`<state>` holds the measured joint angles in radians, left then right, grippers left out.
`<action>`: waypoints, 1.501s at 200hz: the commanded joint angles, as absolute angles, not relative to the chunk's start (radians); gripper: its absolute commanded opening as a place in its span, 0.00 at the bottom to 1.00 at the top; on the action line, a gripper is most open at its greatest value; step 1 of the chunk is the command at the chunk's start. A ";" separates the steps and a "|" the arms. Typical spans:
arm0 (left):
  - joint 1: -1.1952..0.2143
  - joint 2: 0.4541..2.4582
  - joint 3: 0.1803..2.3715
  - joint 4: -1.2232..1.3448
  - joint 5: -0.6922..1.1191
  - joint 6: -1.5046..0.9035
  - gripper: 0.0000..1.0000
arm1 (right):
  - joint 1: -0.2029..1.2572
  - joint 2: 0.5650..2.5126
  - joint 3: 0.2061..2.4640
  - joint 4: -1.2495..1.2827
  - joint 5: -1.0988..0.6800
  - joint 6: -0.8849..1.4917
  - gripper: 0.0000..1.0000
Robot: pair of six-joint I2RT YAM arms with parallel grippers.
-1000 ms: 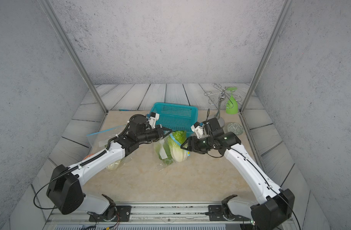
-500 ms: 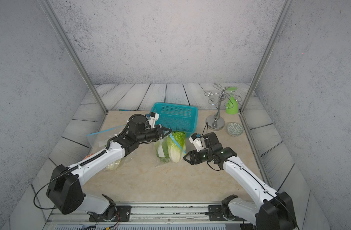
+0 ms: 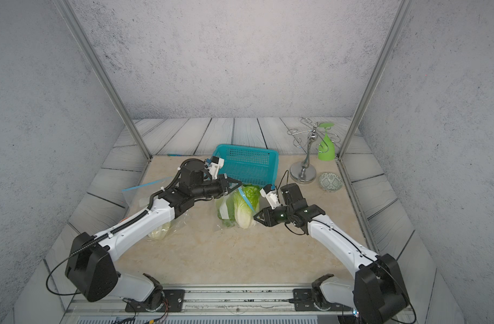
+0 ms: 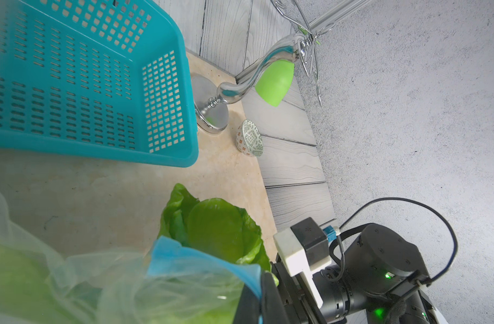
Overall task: Put the chinese cabbages into a zipper bag and zip it
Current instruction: Adjust the zipper food storage bag at the center of the board.
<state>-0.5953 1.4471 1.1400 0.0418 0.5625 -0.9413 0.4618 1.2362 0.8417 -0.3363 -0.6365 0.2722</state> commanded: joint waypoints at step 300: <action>-0.401 1.020 1.005 -0.488 0.677 -0.540 0.36 | 0.808 1.331 1.519 -1.059 0.103 -0.313 0.00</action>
